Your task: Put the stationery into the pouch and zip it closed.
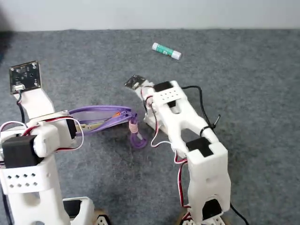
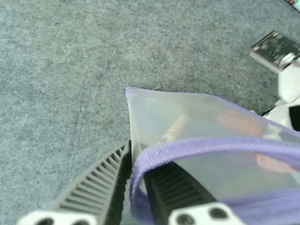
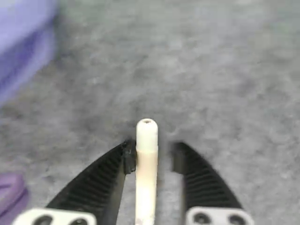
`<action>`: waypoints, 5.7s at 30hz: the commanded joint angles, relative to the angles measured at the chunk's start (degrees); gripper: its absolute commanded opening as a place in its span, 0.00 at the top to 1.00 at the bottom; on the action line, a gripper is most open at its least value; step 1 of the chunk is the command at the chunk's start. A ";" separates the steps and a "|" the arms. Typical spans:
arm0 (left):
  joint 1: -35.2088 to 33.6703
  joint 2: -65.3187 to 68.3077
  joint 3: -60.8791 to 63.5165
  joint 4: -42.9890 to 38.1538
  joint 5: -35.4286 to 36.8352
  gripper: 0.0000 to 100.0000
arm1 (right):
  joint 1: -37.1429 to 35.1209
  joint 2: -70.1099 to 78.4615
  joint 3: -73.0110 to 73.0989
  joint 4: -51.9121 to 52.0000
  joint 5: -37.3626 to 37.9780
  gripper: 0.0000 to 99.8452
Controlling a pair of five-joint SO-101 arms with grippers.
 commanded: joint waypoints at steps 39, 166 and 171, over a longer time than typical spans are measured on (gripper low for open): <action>2.29 -0.35 2.24 -4.40 2.64 0.99 | -20.26 -63.52 -9.14 -0.40 -30.68 0.99; 2.55 -0.62 2.42 -4.22 2.55 0.99 | 15.87 53.67 -69.80 -45.05 -21.71 0.99; 2.55 -0.70 2.42 -4.22 2.55 0.99 | 15.52 51.38 -70.07 -39.25 -21.71 0.99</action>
